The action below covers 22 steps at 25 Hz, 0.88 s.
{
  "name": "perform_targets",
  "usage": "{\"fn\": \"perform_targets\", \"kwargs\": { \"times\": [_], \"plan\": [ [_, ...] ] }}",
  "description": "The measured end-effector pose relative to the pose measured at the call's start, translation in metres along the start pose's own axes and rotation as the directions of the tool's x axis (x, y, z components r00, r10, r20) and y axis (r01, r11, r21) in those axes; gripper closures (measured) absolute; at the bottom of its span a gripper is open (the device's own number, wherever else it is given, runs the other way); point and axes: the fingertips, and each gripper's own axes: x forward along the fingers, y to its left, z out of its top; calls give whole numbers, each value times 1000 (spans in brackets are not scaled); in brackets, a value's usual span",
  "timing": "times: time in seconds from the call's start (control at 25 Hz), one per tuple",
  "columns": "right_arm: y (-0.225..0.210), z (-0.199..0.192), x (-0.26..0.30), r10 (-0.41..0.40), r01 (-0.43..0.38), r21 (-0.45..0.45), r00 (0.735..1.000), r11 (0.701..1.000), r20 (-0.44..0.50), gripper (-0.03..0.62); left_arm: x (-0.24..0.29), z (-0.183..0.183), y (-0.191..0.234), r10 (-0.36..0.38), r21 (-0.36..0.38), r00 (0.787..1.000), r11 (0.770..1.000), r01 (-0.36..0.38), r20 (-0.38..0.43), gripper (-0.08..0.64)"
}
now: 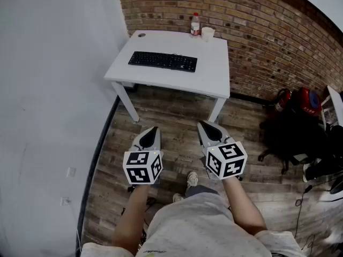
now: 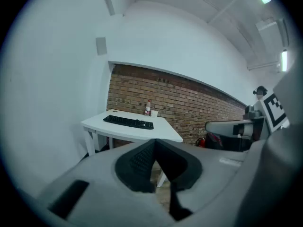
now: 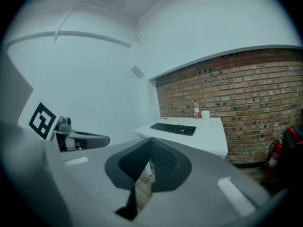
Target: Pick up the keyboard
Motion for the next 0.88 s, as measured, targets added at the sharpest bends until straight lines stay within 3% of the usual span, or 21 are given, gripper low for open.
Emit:
{"fn": "perform_targets", "kwargs": {
  "times": [0.44,0.88],
  "plan": [
    [-12,5,28,-10,10,5,1000,1000,28,581,21,1,19,0,-2,1000,1000,0,-13,565],
    [-54,16,111,6,-7,49,1000,999,19,580,91,26,68,44,11,999,999,-44,-32,565]
  ]
}}
